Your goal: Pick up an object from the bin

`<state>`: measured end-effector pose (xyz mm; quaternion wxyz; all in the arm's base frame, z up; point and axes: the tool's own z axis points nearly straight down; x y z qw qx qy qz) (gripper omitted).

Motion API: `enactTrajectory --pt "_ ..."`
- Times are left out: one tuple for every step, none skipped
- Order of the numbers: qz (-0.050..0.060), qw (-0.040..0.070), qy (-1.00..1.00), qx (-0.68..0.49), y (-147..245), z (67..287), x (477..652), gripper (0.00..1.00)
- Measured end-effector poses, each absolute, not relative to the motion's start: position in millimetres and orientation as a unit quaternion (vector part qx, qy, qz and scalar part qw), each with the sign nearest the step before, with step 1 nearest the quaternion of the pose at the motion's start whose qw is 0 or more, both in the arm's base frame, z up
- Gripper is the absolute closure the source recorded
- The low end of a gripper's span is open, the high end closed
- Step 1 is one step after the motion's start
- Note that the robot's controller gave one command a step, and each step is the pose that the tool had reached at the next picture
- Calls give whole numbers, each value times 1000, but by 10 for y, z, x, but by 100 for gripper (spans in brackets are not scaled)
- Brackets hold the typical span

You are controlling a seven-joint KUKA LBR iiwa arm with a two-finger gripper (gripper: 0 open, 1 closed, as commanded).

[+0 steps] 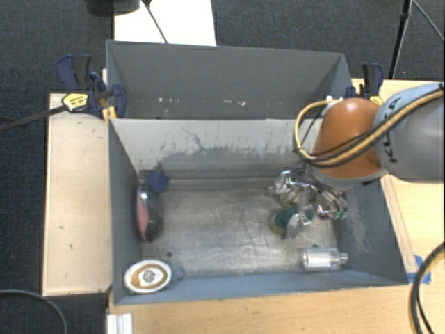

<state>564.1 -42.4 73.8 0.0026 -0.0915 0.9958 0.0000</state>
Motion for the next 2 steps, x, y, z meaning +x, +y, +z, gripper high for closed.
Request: enactTrajectory --pt "0 7 996 -91 -423 758 5667 100" --pt "-1 6 992 -127 -446 2293 5639 100"
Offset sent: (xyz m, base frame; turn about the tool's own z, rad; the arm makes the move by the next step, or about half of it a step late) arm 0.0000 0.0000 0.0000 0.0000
